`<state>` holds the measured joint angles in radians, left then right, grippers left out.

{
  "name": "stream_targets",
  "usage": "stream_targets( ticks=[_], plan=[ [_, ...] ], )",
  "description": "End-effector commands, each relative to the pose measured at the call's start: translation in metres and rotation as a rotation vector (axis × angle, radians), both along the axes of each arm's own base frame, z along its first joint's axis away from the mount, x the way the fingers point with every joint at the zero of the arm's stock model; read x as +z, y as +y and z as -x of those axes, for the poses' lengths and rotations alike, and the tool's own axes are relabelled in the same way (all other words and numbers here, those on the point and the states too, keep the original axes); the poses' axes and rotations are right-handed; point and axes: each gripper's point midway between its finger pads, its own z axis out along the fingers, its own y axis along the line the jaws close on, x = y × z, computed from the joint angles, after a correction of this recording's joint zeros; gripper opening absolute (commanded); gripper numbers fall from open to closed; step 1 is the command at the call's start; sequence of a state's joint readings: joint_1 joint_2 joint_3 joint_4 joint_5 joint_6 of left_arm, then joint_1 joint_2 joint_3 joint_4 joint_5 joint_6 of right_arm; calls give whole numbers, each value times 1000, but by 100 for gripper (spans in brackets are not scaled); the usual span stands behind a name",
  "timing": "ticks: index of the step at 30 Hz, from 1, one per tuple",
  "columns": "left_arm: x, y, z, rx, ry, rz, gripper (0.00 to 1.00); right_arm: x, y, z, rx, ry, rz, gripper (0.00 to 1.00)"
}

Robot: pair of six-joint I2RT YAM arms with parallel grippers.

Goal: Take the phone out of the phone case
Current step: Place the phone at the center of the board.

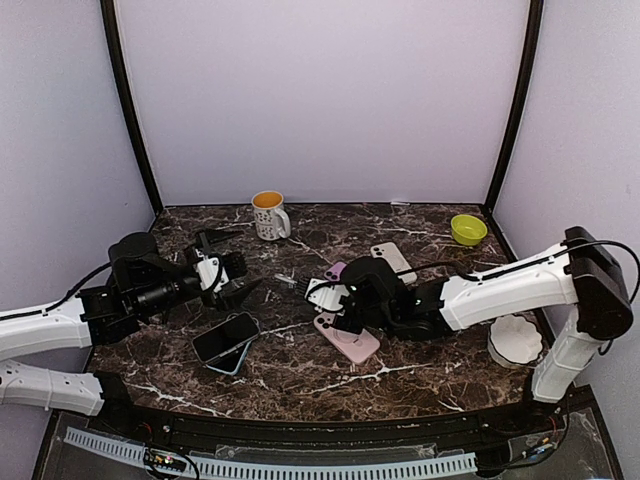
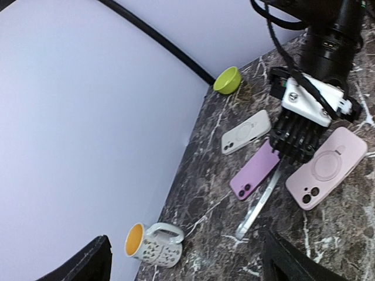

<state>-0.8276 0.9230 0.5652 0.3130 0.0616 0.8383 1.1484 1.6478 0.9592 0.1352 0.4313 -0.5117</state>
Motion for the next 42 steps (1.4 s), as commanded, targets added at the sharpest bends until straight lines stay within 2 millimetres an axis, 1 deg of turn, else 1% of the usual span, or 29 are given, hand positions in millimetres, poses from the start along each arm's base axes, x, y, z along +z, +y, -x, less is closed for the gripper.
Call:
stream_targets(
  ticks=[1,5,8,11,14,19,27,33,36,42],
  plan=[
    [25,27,-23,200,-118,49,92,39,26,-30,-64,-75,-150,0],
    [35,43,-34,305,-155,66,91,28,40,-45,-73,-81,-118,0],
    [40,52,-39,351,-166,81,91,19,50,-55,-84,-86,-104,0],
    [43,56,-41,364,-163,98,91,13,60,-64,-85,-83,-103,0],
    [44,56,-41,361,-161,103,90,3,68,-70,-85,-71,-91,0],
    [47,59,-42,367,-163,110,90,-17,77,-77,-85,-43,-72,0],
    [48,62,-42,375,-163,118,89,-46,81,-93,-97,5,-44,0],
    [49,63,-43,374,-161,121,89,-64,80,-102,-114,39,-39,0],
    [49,63,-43,371,-158,122,89,-74,80,-104,-117,58,-37,0],
    [48,64,-44,375,-156,119,88,-96,80,-101,-113,109,-13,0]
  ],
)
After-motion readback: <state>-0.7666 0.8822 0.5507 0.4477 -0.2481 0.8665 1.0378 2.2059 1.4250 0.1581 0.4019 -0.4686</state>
